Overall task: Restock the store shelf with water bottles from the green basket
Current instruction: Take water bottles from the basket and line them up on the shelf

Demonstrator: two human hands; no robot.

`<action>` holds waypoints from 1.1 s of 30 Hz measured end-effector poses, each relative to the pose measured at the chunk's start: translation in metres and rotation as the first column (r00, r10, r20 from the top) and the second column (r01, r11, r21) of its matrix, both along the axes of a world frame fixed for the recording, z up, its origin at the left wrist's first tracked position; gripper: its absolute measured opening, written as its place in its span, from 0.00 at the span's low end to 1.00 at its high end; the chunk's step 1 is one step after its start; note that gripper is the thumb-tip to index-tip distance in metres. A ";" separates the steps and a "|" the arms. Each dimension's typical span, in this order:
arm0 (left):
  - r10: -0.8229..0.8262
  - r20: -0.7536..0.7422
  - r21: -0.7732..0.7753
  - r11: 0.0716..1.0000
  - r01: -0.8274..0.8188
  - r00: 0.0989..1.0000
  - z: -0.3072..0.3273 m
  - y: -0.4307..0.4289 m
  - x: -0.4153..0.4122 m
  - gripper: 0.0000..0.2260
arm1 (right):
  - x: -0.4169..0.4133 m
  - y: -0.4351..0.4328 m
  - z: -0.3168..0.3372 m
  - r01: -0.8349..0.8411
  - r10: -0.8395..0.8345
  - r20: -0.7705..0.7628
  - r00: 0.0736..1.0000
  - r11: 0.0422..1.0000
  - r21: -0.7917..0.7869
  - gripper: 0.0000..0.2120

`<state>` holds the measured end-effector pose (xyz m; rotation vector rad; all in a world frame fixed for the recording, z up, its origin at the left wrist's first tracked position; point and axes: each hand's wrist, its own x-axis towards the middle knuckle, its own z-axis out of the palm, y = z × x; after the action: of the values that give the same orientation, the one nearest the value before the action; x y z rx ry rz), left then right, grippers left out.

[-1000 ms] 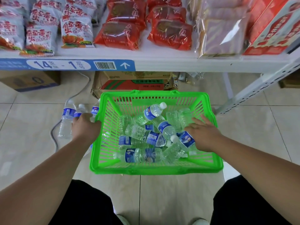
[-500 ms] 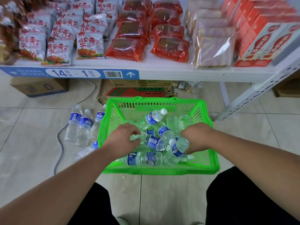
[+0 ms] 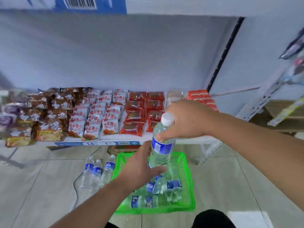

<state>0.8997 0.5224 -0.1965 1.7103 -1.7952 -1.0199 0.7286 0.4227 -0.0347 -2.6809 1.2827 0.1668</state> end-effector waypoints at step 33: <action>0.014 -0.177 -0.217 0.975 -0.053 0.984 0.543 -0.078 -0.010 0.29 | -0.022 -0.001 0.423 0.241 -0.373 0.854 0.363 0.923 0.301 0.29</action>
<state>0.8901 0.4446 0.3464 1.4658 -1.6920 -0.8890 0.7066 0.4214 0.3879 -1.7593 1.2191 -1.0835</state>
